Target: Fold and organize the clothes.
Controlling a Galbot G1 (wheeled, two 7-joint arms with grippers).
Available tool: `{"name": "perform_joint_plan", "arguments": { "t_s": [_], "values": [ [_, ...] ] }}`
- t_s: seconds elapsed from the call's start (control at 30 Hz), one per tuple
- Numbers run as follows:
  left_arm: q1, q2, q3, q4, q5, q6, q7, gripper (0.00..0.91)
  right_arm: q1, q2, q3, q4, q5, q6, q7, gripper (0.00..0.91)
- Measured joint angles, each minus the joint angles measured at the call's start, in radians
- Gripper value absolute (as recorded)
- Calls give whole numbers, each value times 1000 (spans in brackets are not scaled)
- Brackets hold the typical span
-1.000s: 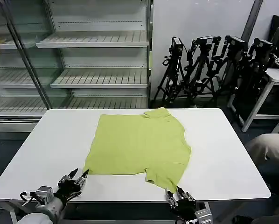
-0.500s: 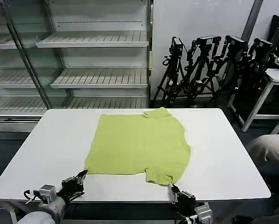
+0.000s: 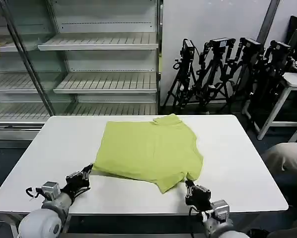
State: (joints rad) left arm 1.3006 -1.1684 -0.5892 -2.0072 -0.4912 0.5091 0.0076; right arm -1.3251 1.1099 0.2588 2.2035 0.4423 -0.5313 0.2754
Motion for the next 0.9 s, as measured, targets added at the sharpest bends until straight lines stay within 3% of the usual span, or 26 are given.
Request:
{"name": "perform_joint_plan", "arguments": {
  "t_s": [0.47,0.9],
  "values": [
    [-134,15,71,118,-40,-30,-32,10,169,40,4,-157,-30,35,-61,0],
    [-232,1,118,222,-35,-45,-41,10,245,69,8,-287,-82,116,-129,0]
  ]
}}
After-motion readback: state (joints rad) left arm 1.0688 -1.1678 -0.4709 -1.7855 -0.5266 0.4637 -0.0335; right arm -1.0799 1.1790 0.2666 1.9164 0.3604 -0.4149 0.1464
